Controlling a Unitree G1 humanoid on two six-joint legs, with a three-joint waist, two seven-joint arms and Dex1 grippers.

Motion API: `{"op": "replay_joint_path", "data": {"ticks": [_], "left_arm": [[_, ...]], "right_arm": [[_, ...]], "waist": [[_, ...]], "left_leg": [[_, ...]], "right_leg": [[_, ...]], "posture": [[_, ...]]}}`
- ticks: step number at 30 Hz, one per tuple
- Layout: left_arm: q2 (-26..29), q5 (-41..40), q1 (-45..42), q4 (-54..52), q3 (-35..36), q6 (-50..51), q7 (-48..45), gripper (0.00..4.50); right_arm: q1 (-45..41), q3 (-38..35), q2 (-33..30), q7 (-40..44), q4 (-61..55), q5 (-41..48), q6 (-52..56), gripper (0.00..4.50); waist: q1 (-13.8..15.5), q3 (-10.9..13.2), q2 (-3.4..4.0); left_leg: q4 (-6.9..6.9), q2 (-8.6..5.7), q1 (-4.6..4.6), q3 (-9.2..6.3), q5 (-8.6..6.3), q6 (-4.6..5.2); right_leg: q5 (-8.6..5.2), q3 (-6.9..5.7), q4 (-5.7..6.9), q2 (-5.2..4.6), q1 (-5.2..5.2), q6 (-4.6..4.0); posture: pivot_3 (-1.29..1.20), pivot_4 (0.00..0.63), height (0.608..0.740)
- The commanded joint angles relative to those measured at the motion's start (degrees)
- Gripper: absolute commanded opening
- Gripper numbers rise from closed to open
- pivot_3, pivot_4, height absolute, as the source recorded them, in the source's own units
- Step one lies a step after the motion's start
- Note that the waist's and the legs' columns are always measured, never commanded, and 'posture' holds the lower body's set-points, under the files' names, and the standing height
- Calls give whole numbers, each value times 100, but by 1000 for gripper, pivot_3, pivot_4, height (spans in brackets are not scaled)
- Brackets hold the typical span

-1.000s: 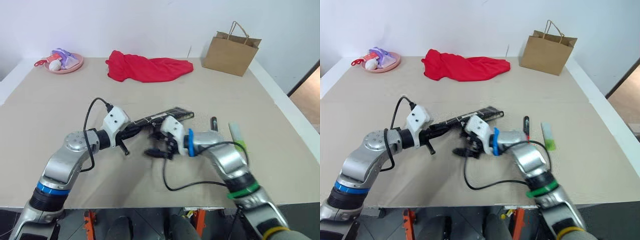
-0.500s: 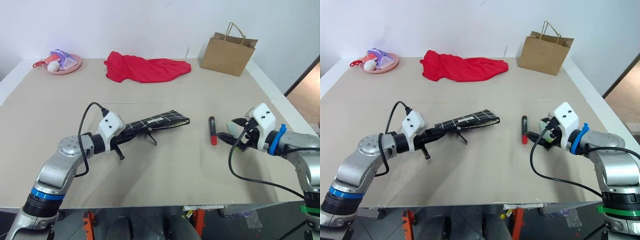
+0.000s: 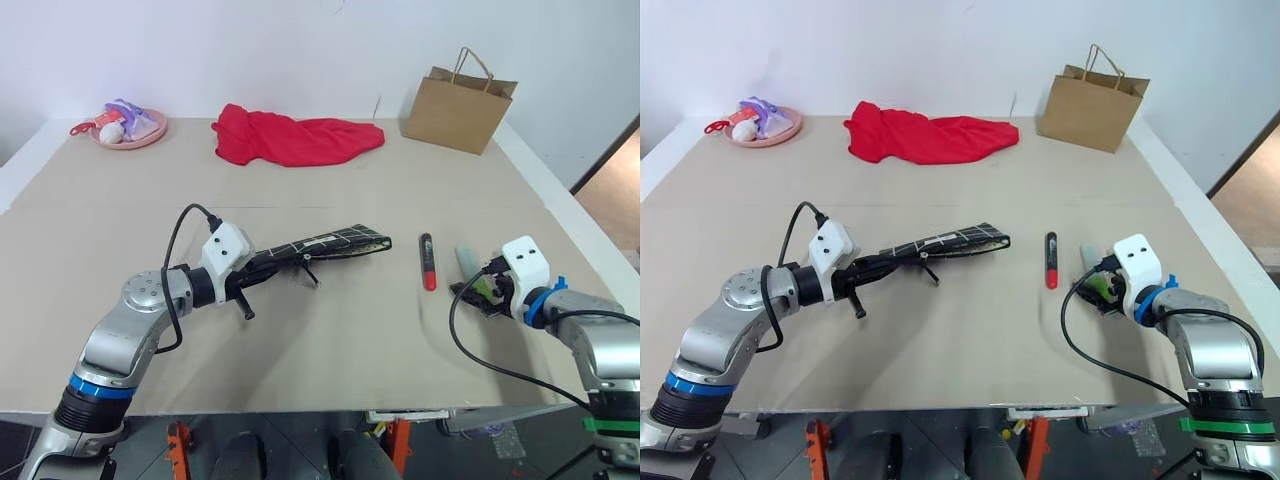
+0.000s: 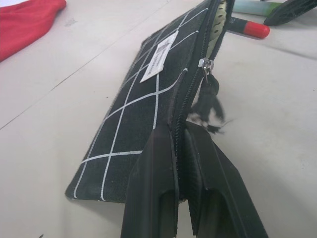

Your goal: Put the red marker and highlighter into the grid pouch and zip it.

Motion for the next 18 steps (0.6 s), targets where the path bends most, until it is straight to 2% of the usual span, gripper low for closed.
{"op": "replay_joint_path", "data": {"ticks": [1, 3, 4, 9, 12, 14, 18], "left_arm": [[-59, -30, -120, -97, 73, -94, 49, 0], [-93, -30, -106, -135, 55, -78, 78, 0], [-105, -31, -103, -144, 53, -71, 84, 0], [-125, -47, -159, -131, 62, -36, 77, 0], [-119, -57, -199, -95, 62, -23, 50, 0], [-117, -67, -211, -93, 57, -11, 35, 0], [-135, -89, -239, -107, 31, 14, 21, 0]], "right_arm": [[248, -342, -25, -131, -48, 91, 299, 2257], [423, -491, -2, -141, -177, 194, 406, 1300], [495, -531, 5, -145, -213, 221, 414, 1108], [458, -578, 110, -311, -164, 225, 195, 1110], [-91, -660, 243, -339, -408, 355, -305, 1110], [-533, -716, 208, -128, -665, 587, -539, 1110], [-909, -394, -507, 1237, -1459, 1086, -793, 1110]], "waist": [[12, -1, -1], [13, -2, -2], [13, -2, -2], [13, -2, -3], [1, -2, -2], [-36, 8, 13], [-66, 20, 35]], "left_leg": [[0, -4, -1, -2, 1, 1], [0, -25, -12, -9, 1, 1], [0, -33, -18, -15, 1, 1], [-3, -44, -35, -32, -3, 2], [-3, -43, -36, -33, -3, 3], [-2, -44, -34, -25, 0, 7], [-4, -45, -31, -24, 4, 13]], "right_leg": [[-1, 4, -3, 0, 3, 3], [-6, 28, -11, -3, 7, 23], [-7, 34, -13, -4, 8, 28], [-1, 38, -47, -6, 16, 37], [4, 38, -57, -5, 19, 47], [18, 59, -58, -2, 10, 56], [28, 73, -58, 8, 5, 59]], "posture": [[0, 150, 740], [0, 150, 740], [0, 150, 740], [0, 150, 740], [0, 150, 740], [0, 150, 740], [0, 150, 740]]}}
